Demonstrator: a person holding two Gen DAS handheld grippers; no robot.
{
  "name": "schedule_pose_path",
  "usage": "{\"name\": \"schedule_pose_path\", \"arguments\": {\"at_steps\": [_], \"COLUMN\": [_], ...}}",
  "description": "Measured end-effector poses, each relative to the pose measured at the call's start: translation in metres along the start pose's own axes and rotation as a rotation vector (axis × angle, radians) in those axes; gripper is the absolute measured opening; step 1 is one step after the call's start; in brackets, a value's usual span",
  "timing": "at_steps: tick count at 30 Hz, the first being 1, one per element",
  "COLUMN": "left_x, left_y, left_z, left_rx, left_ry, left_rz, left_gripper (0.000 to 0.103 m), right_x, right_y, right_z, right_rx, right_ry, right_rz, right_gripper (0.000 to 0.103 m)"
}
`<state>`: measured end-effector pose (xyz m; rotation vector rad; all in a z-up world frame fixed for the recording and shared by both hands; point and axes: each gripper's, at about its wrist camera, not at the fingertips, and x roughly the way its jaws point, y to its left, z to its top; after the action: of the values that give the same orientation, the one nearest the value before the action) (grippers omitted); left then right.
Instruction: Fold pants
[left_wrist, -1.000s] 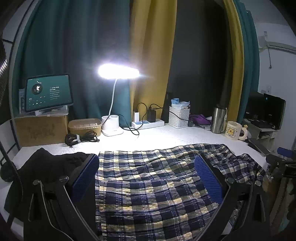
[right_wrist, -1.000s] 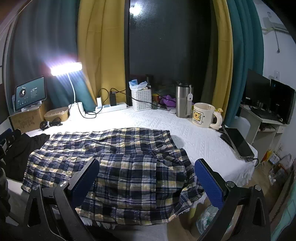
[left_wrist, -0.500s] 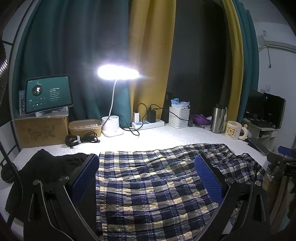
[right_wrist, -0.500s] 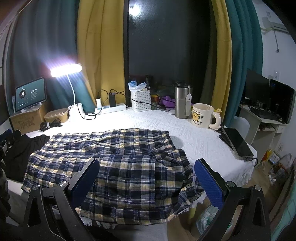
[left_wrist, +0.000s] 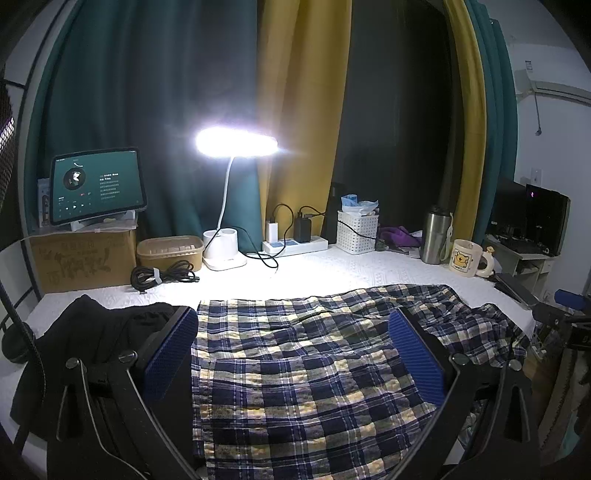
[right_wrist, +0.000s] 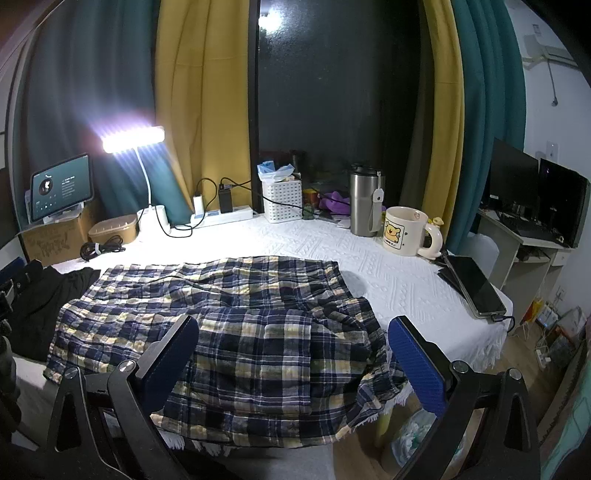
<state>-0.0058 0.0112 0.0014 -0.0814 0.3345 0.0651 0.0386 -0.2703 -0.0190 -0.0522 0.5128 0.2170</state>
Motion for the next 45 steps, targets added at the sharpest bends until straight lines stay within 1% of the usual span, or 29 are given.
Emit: {"name": "schedule_pose_path", "arguments": {"at_steps": [32,38,42,45], "left_x": [-0.004,0.002,0.009,0.019], "left_y": [-0.005,-0.008,-0.008,-0.006], "left_z": [0.002,0.004,0.008,0.011], "left_rx": [-0.001,0.015,0.026,0.031], "left_ry": [-0.008,-0.005,-0.008,0.010], "left_rz": [-0.010,-0.019,-0.019,-0.008], "left_gripper": [0.102,0.102,0.102,0.102], "right_x": [0.002,0.010,0.025,0.037], "right_y": [0.003,0.003,0.002,-0.003], "right_z": [0.000,0.005,0.006,0.009], "right_rx": [-0.006,-0.015,-0.021,-0.016], "right_ry": [0.002,0.013,0.025,0.039], "right_rz": [0.004,0.011,0.016,0.019], "right_gripper": [0.103,0.103,0.103,0.103]}}
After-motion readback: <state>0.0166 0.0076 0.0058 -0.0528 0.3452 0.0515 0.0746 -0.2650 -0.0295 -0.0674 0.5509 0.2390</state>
